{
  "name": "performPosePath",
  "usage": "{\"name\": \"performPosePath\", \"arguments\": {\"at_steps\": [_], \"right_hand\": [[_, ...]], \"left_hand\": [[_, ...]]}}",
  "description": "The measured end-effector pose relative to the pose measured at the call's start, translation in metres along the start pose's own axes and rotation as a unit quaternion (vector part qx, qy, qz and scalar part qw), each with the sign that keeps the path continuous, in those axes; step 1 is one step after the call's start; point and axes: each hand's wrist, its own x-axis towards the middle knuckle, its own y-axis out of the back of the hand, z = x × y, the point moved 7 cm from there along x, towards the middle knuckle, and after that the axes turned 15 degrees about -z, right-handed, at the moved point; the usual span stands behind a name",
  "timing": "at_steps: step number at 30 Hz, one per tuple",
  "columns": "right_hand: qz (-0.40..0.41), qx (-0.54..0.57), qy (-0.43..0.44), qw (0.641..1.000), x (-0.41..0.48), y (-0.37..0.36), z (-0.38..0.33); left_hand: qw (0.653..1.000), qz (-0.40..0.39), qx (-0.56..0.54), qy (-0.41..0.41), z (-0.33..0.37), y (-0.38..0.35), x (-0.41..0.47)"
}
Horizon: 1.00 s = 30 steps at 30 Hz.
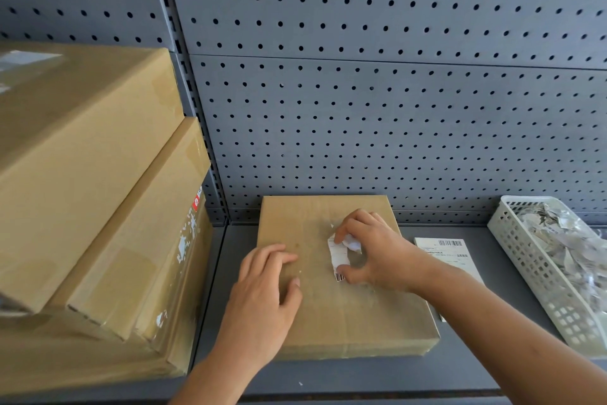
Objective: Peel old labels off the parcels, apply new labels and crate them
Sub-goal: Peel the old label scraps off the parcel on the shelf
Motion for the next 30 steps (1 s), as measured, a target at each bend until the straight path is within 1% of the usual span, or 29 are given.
{"name": "performPosePath", "arguments": {"at_steps": [2,6,12,19,26,30], "right_hand": [[-0.007,0.014,-0.005,1.0,0.0013,0.0005,0.0018],[-0.051,0.024,-0.021,0.998,0.0016,-0.0016,0.004],[-0.038,0.019,-0.034,0.998,0.0075,-0.0003,0.003],[-0.076,0.008,-0.047,0.996,0.0077,-0.0037,0.0033],[-0.057,-0.014,-0.047,0.997,0.007,-0.0045,-0.002],[-0.022,0.022,-0.037,0.999,0.0042,-0.0001,0.0021]], "left_hand": [[1.0,-0.001,-0.001,0.001,0.0,0.0003,-0.0004],[1.0,-0.003,-0.001,0.003,0.0005,0.0002,-0.0002],[1.0,0.0,-0.001,0.0,-0.0002,-0.0004,-0.0001],[1.0,0.005,-0.001,0.001,-0.0009,-0.0009,0.0],[1.0,-0.002,0.001,0.002,-0.0003,-0.0006,0.0003],[1.0,-0.002,-0.002,0.002,0.0011,0.0001,-0.0006]]}}
